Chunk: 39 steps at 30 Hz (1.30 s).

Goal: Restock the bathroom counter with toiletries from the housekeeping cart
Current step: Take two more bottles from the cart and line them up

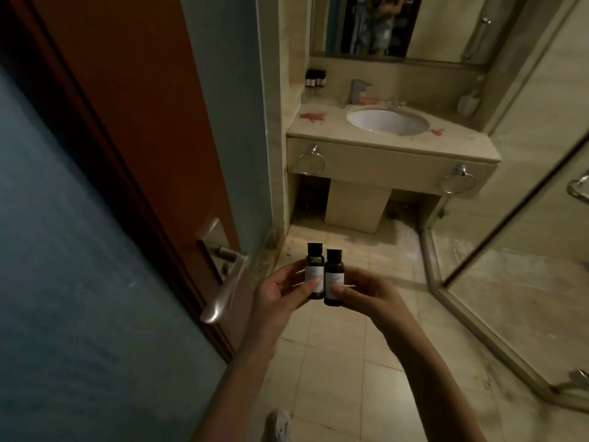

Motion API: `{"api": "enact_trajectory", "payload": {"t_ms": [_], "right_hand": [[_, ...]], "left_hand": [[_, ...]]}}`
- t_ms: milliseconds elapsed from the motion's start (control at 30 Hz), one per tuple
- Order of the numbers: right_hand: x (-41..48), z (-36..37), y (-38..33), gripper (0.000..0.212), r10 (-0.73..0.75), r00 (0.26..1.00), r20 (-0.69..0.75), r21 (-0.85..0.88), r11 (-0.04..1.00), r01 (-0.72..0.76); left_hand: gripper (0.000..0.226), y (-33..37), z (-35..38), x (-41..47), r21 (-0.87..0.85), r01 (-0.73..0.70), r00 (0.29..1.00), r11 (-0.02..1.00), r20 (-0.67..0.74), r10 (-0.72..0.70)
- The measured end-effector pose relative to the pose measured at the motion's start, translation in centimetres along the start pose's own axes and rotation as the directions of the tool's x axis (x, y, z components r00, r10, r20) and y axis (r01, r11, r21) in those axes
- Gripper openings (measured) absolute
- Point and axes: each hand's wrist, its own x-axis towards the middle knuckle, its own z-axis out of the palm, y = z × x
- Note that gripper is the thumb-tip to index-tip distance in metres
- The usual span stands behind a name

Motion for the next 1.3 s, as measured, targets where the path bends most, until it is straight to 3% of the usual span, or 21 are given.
{"api": "enact_trajectory", "payload": {"t_ms": [300, 633, 967, 1300], "right_hand": [[7.2, -4.1, 1.3, 0.026, 0.053, 0.995, -0.082, 0.033, 0.998, -0.05], [22.1, -12.6, 1.3, 0.026, 0.125, 0.992, -0.018, 0.075, 0.99, -0.123], [35.7, -26.6, -2.6, 0.025, 0.087, 0.996, -0.028, 0.085, 0.993, -0.085], [47.6, -28.2, -3.1, 0.023, 0.143, 0.986, 0.09, 0.096, 0.984, -0.151]], "left_hand": [[0.039, -1.2, 2.2, 9.2, 0.095, 0.071, 0.994, 0.993, 0.081, -0.079], [0.032, -1.0, 8.5, 23.5, 0.148, 0.102, 0.993, 0.984, -0.081, -0.091], [0.038, 1.5, 19.4, 39.8, 0.172, 0.105, 0.994, 0.98, -0.051, -0.098], [0.034, 1.8, 18.1, 50.3, 0.09, 0.192, 0.97, 0.977, -0.167, -0.175]]}}
